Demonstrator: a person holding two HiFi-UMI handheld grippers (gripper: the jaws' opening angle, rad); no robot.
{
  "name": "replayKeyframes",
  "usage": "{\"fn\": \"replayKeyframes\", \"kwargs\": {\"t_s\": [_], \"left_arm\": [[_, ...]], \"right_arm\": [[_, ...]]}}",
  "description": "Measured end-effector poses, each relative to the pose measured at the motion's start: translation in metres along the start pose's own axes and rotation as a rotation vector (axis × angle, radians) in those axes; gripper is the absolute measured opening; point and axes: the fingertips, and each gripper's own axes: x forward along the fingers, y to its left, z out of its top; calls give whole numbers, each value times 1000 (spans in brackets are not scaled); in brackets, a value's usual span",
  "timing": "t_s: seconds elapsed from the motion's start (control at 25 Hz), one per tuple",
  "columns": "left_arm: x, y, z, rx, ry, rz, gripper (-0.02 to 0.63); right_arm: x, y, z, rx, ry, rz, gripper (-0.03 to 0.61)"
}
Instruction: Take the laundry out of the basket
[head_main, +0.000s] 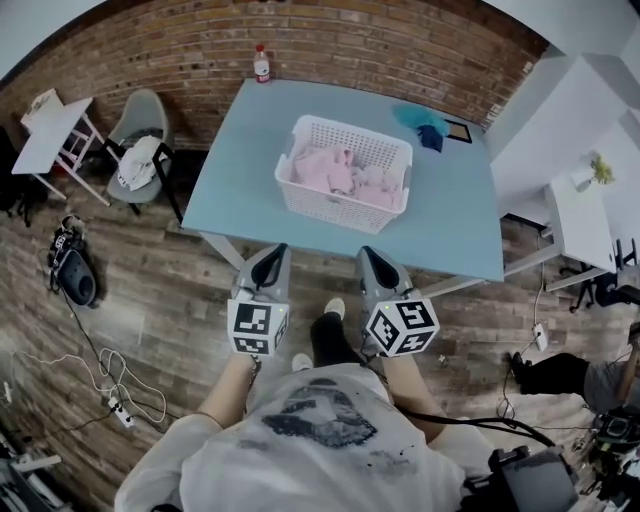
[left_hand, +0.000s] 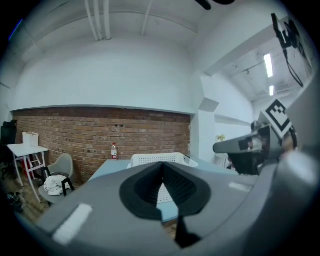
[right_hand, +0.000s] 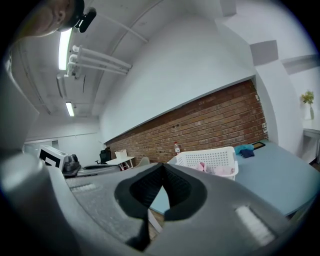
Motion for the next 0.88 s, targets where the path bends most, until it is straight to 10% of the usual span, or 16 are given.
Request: {"fn": "replayKeyframes", "kwargs": {"t_s": [0.88], "left_arm": [[249,60,33,25,66,19,-9]], "right_arm": [[184,-169,47,89,45,32,-3]]}}
